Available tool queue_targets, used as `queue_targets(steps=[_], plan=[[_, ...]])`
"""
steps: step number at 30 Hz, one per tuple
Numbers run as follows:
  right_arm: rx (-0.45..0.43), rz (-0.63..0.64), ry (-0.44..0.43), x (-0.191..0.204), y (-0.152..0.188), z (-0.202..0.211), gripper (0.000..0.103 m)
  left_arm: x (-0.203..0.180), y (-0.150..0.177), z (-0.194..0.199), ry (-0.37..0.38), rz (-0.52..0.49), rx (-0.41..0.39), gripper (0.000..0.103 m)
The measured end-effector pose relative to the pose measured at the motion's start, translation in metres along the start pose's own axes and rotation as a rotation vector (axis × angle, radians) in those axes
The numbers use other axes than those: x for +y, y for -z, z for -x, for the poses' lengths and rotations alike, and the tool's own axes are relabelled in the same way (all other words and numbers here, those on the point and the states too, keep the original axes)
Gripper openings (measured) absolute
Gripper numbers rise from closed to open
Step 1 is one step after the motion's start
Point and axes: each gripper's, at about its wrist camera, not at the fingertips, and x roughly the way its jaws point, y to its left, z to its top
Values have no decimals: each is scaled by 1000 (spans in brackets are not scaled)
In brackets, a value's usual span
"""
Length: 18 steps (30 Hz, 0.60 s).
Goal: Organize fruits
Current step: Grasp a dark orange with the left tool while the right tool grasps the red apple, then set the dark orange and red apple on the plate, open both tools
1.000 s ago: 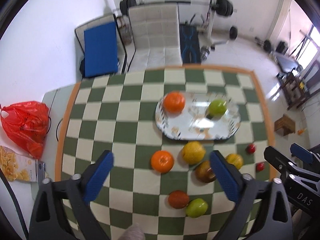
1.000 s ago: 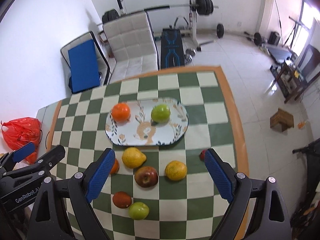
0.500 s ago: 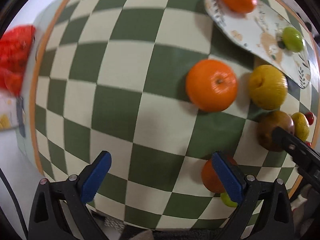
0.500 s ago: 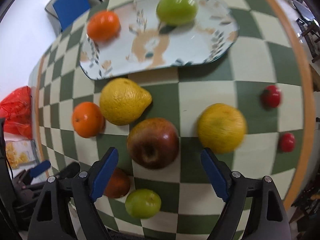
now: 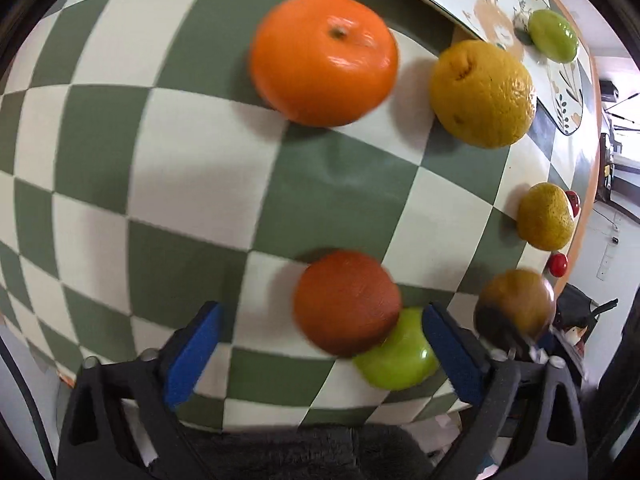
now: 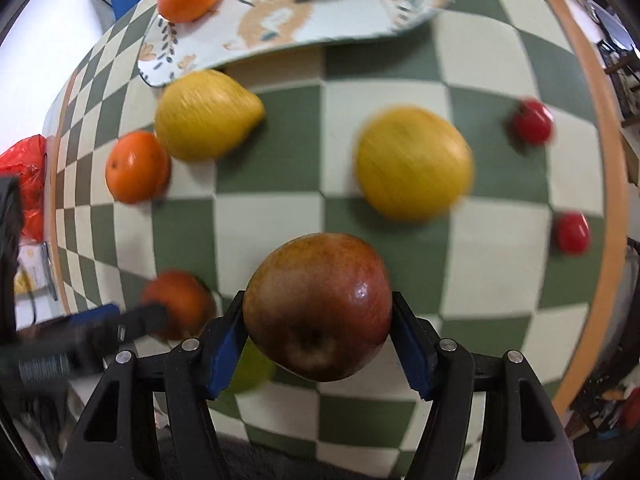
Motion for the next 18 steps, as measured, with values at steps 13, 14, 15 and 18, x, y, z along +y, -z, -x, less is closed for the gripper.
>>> queue_targets(steps=[13, 14, 15, 18], plan=[[13, -126, -49, -34, 10, -20, 71, -20, 3, 0, -141, -131, -108, 54], [13, -122, -46, -36, 9, -20, 71, -20, 4, -1, -141, -128, -108, 54], [13, -121, -44, -36, 8, -19, 71, -21, 6, -2, -142, -128, -111, 54], [10, -102, -29, -33, 6, -19, 70, -25, 7, -1, -145, -131, -118, 54]])
